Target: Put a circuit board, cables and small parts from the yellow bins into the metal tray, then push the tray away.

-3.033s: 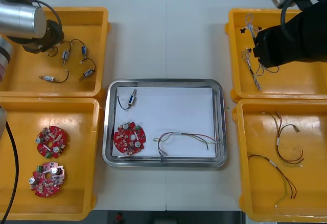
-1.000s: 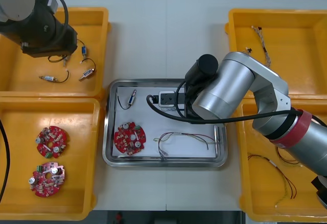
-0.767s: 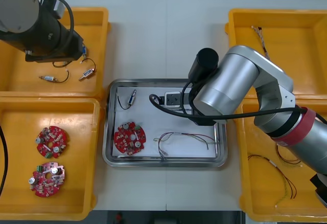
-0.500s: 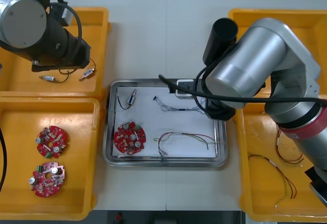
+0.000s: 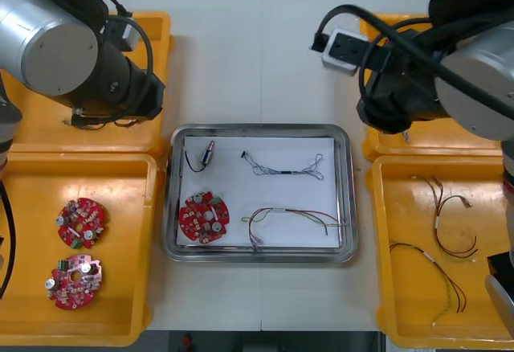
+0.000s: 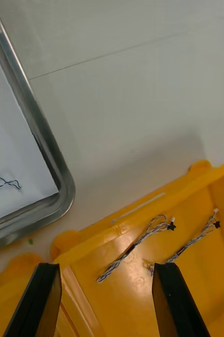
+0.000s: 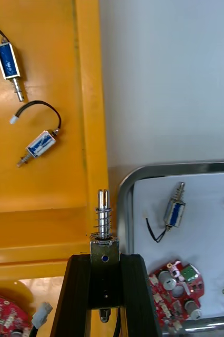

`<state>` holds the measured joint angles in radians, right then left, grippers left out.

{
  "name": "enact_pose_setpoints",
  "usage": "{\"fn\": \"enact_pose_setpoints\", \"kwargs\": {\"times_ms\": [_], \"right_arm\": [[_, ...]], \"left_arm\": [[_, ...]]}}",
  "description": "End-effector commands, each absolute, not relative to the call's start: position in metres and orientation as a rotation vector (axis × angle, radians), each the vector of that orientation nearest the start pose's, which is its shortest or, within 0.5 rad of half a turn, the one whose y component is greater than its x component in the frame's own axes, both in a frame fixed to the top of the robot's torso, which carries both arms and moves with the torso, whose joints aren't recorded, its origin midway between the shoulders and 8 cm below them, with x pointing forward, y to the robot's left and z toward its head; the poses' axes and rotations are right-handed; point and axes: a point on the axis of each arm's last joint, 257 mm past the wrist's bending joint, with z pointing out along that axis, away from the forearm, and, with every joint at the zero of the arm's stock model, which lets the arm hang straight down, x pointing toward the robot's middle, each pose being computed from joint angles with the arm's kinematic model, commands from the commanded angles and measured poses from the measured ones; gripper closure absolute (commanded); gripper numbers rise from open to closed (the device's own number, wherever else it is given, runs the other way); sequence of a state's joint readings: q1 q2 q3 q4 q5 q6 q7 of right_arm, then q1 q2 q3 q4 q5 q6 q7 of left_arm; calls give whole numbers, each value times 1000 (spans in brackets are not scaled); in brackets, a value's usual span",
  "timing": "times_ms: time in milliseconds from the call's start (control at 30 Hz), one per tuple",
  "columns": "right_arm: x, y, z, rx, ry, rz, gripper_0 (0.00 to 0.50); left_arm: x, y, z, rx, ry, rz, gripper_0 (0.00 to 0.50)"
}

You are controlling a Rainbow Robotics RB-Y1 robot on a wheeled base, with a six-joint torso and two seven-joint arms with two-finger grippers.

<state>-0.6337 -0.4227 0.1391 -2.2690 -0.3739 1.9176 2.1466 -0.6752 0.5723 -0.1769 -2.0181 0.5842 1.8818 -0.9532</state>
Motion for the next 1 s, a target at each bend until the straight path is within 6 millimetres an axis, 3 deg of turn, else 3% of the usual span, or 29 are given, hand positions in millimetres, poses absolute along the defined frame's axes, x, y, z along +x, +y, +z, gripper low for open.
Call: {"fn": "enact_pose_setpoints", "kwargs": {"times_ms": [33,67,100,133,200,233,300,400,700,1000], "right_arm": [[466,-218,-50,-1083,2003,-518,0],[466,-222,-50,-1072,2008,-521,0],[464,-242,-50,-1014,2035,-535,0],[464,-242,-50,-1014,2035,-535,0],[458,-272,-52,-926,2080,-543,0],[458,-272,-52,-926,2080,-543,0],[449,-298,-57,-853,2120,-556,0],[438,-318,-59,-787,2143,-565,0],[402,-351,-81,-512,2258,-372,0],[364,-375,-112,-281,2374,-306,0]], "left_arm": [[465,154,-128,13,2543,-140,500],[465,151,-129,17,2546,-143,500],[462,139,-134,47,2550,-152,500],[462,139,-134,47,2550,-152,500],[458,118,-143,80,2548,-173,500],[458,118,-143,80,2548,-173,500],[457,100,-150,111,2545,-191,500],[456,83,-159,142,2546,-207,500],[466,61,-193,188,2550,-205,500],[480,59,-224,194,2559,-177,500]]}}
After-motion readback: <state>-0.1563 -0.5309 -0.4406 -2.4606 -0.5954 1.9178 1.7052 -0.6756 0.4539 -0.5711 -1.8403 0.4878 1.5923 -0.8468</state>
